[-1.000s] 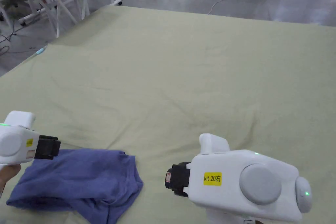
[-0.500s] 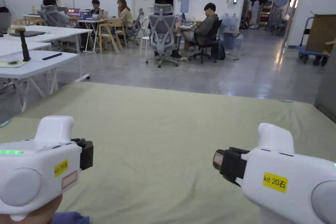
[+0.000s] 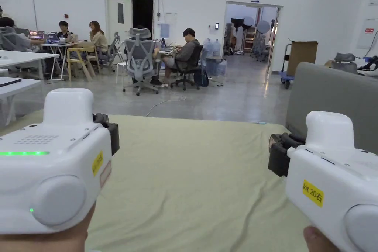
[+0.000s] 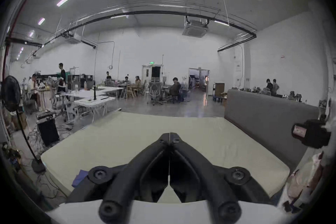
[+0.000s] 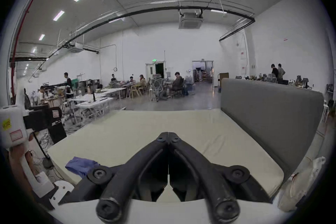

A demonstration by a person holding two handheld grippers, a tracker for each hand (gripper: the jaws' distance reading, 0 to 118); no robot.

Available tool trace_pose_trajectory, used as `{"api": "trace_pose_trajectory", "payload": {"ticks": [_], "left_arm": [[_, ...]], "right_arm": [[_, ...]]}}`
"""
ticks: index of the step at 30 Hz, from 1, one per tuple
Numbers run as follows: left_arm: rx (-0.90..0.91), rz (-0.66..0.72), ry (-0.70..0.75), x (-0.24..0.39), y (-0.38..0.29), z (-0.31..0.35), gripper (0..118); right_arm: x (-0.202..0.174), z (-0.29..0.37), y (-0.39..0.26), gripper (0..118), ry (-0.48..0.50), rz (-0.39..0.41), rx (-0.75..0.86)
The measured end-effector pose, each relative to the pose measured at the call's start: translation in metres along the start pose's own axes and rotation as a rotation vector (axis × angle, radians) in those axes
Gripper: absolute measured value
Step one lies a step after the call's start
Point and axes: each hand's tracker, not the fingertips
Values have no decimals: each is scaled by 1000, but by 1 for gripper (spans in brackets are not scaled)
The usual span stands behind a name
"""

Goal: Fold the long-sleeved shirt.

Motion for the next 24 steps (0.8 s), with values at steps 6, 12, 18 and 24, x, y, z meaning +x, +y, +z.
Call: {"api": "trace_pose_trajectory", "payload": {"ticks": [6, 12, 18, 24], "left_arm": [[31, 3, -35, 16, 8, 21, 0], [106, -69, 28, 21, 19, 34, 115], [165, -33, 22, 14, 32, 53, 118], [145, -68, 38, 11, 43, 55, 118]], "right_arm": [[8, 23, 7, 0, 1, 7, 59], [8, 30, 25, 115, 14, -64, 246], [-6, 40, 32, 118, -34, -79, 108], [-12, 41, 30, 118, -9, -56, 95]]}}
